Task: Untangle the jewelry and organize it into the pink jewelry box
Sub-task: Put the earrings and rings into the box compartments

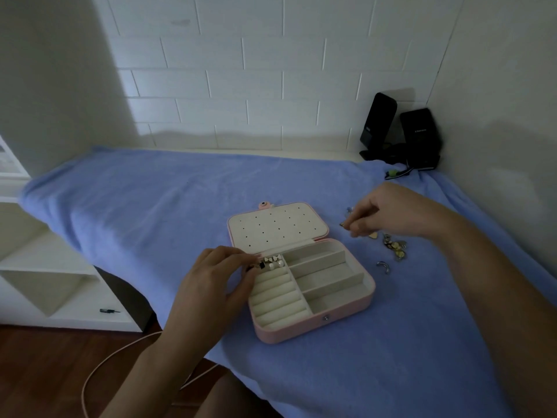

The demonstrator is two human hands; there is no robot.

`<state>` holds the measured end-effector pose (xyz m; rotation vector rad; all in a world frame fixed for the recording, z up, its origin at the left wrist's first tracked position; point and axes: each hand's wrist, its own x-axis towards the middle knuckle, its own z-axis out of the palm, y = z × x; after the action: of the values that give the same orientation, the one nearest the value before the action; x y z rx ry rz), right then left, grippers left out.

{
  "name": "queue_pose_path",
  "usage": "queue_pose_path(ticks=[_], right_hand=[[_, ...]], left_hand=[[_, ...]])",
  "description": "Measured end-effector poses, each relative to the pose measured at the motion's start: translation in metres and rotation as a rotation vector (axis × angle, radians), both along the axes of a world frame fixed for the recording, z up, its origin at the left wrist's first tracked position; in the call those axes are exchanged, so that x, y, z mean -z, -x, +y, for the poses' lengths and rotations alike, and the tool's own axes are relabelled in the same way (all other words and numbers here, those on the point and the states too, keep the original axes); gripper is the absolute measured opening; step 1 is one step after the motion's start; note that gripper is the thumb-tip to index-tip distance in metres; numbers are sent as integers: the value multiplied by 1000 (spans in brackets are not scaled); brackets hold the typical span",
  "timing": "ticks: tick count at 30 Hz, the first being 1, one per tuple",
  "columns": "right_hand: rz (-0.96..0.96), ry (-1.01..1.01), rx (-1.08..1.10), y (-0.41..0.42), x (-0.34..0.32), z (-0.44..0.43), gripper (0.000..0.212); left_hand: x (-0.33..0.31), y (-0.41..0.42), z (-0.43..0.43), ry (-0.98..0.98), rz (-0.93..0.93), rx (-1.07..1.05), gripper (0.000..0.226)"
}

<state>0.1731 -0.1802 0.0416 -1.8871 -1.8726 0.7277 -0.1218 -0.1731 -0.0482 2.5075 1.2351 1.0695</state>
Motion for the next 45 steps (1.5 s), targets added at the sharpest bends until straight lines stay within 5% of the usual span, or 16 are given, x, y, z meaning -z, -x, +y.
queue_pose_path(ticks=[6, 14, 24, 39, 45], right_hand=[[261, -157, -2, 30, -4, -2, 13], [520, -30, -55, 73, 13, -4, 7], [336, 127, -110, 86, 18, -7, 7], [100, 67, -55, 100, 30, -11, 15], [212, 70, 10, 99, 30, -9, 15]], left_hand=[[2, 5, -3, 27, -105, -20, 37], [3, 7, -4, -18, -27, -32, 41], [1, 6, 2, 52, 154, 79, 58], [4, 5, -4, 34, -4, 112, 36], [7, 6, -3, 22, 7, 116, 35]])
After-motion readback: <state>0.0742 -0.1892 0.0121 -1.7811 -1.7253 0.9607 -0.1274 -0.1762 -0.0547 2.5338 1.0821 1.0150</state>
